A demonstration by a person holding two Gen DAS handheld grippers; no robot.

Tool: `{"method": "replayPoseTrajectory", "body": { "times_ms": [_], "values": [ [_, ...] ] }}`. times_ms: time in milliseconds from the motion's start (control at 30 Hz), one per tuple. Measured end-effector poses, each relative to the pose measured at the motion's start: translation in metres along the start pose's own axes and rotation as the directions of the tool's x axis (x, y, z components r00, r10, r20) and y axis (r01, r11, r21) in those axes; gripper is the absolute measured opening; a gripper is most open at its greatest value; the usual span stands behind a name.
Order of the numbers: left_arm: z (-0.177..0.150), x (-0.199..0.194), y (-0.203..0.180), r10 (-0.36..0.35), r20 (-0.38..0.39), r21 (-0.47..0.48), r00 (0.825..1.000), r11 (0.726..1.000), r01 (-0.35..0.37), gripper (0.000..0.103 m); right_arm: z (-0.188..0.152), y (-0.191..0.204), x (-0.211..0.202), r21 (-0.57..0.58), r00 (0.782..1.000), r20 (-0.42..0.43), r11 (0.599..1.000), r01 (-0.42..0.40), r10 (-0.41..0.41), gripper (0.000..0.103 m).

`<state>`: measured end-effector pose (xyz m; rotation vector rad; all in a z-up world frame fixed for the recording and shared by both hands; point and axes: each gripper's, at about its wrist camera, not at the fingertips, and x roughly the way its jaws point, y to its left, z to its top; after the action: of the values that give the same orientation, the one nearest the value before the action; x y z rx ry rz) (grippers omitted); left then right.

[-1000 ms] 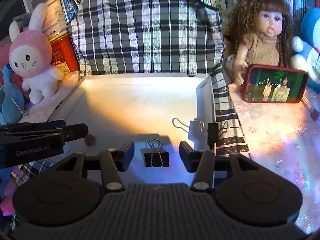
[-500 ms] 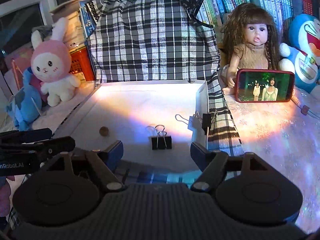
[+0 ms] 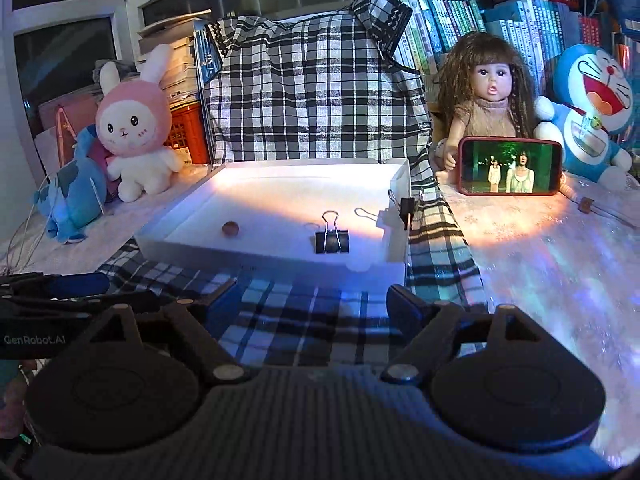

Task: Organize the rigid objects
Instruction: 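Withdraw both tools from the box back toward the remaining objects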

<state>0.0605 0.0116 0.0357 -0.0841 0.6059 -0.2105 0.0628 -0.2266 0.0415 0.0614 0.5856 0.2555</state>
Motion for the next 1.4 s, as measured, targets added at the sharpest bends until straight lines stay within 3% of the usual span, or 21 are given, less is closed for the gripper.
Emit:
{"method": "replayPoseTrajectory", "body": {
  "times_ms": [700, 900, 1100, 1233, 1400],
  "values": [
    [-0.061, -0.038, 0.000, 0.053, 0.025, -0.033, 0.998, 0.998, -0.052, 0.082, -0.064, 0.018, -0.039, -0.075, 0.997, 0.059, 0.996, 0.055, -0.051, 0.089],
    [-0.070, -0.056, -0.003, 0.040, 0.048, -0.043, 0.998, 0.998, -0.038, 0.074, -0.071, 0.018, -0.047, -0.064, 0.997, 0.056, 0.997, 0.049, -0.046, 0.089],
    [-0.080, -0.071, -0.009, 0.030, 0.045, -0.031, 0.999, 0.999, -0.028, 0.049, -0.080, 0.020, -0.054, -0.075, 0.998, 0.037, 0.996, 0.056, -0.053, 0.072],
    [-0.085, -0.075, -0.011, 0.039, 0.046, -0.022, 0.998, 0.999, -0.038, 0.043, -0.084, 0.019, -0.058, -0.059, 0.999, 0.024, 0.997, 0.050, -0.049, 0.056],
    [-0.089, -0.074, -0.009, 0.088, 0.047, -0.008, 0.995, 0.996, -0.088, 0.042, -0.087, 0.020, -0.054, -0.056, 0.998, -0.002, 0.997, 0.060, -0.060, 0.050]
  ]
}}
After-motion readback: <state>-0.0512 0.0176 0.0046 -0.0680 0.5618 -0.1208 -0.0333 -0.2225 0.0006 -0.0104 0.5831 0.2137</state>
